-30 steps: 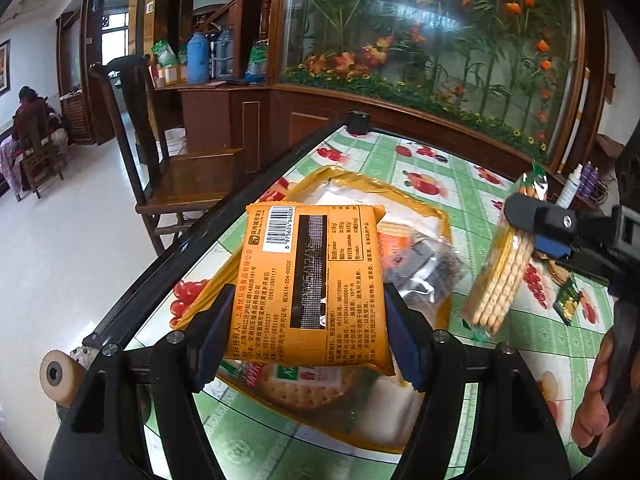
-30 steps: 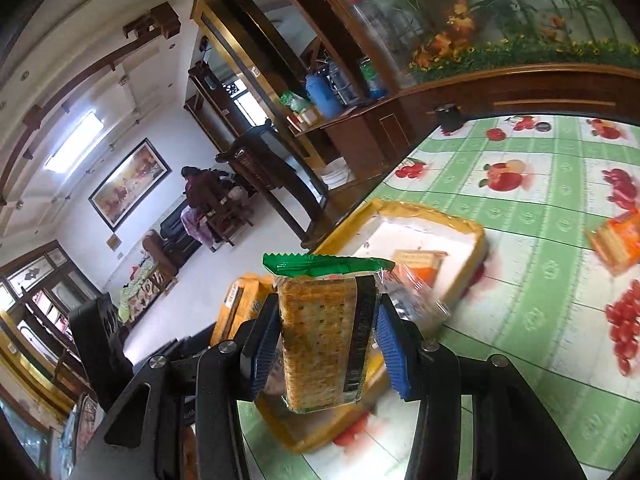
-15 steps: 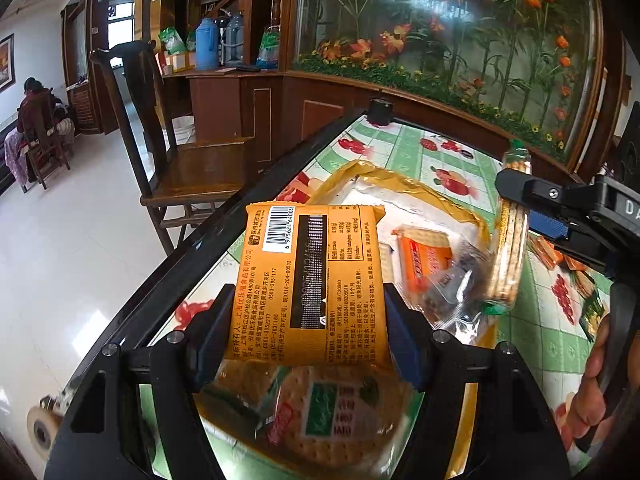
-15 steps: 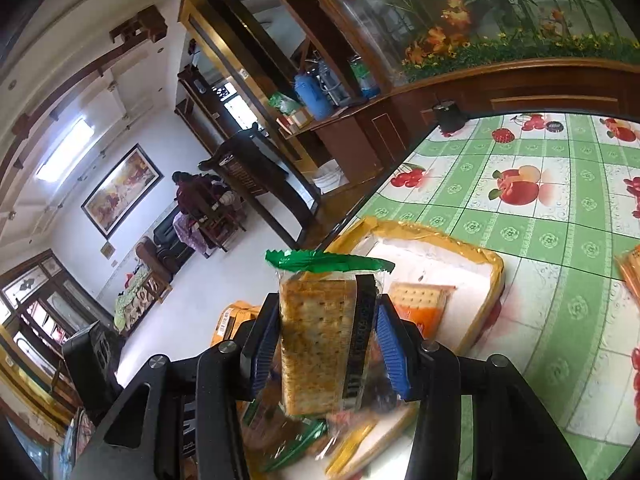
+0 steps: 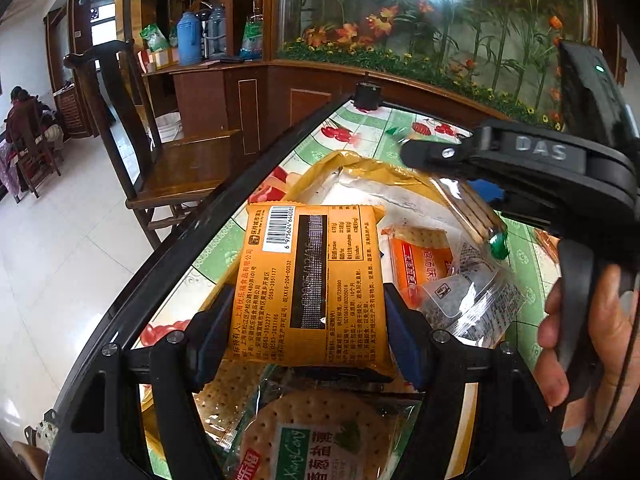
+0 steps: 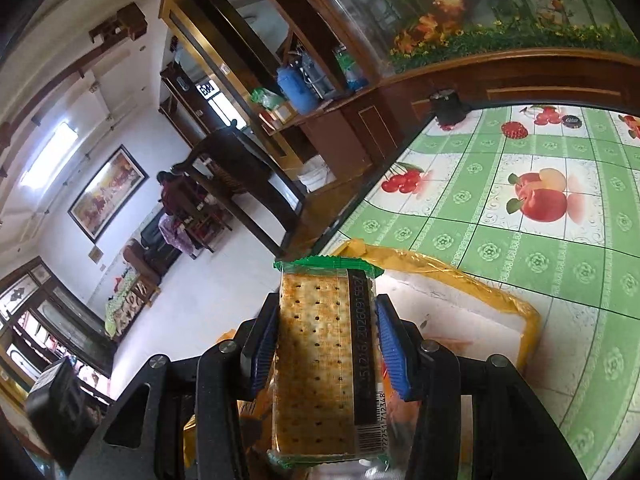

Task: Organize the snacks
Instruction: 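Lower both packs into the white tray and open both grippers, then withdraw both grippers from the tray toward the remaining snacks, then grasp the orange soda-cracker pack with the left gripper while the right grasps the dark green snack bag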

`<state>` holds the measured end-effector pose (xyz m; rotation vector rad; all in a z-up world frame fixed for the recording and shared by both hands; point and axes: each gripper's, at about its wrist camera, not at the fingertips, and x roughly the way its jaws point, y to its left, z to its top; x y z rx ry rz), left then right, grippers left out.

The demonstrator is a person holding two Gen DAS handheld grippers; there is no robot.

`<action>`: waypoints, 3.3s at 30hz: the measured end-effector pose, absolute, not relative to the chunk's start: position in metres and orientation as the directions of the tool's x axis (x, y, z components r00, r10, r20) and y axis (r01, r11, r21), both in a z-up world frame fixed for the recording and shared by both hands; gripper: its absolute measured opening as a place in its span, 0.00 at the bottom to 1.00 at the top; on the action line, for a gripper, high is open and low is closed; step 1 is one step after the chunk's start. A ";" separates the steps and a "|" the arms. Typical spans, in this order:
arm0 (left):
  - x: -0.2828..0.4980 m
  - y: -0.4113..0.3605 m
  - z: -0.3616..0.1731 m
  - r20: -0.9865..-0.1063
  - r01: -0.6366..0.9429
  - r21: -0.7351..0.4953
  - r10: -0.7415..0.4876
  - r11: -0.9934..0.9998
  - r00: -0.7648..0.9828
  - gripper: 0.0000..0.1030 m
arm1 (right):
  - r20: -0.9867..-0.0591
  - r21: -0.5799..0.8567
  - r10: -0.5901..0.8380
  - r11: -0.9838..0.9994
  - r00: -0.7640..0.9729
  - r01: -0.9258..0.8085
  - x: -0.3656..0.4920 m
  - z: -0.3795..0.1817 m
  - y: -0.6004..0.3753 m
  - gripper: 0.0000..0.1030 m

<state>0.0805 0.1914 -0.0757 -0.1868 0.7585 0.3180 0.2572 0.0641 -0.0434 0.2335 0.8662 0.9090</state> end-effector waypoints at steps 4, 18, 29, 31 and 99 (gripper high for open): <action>0.082 0.191 -0.076 -0.712 -0.342 -0.057 0.201 0.938 0.672 0.68 | -0.590 0.516 0.756 0.622 0.283 -0.589 0.258 -0.052 0.072 0.49; 0.065 0.170 -0.047 -0.664 -0.331 -0.025 0.232 0.943 0.711 0.77 | -0.518 0.500 0.755 0.649 0.403 -0.573 0.225 -0.018 0.004 0.66; 0.056 0.144 -0.031 -0.645 -0.309 -0.019 0.225 0.951 0.730 0.79 | -0.478 0.529 0.733 0.681 0.485 -0.507 0.197 -0.011 -0.085 0.74; 0.055 0.139 -0.028 -0.642 -0.304 -0.024 0.218 0.952 0.735 0.79 | -0.476 0.534 0.721 0.692 0.503 -0.487 0.193 -0.012 -0.105 0.74; 0.111 0.015 -0.053 -0.706 -0.053 -0.076 -0.016 0.996 0.708 0.79 | -0.675 0.359 0.327 0.929 0.662 -0.092 0.178 -0.078 -0.309 0.94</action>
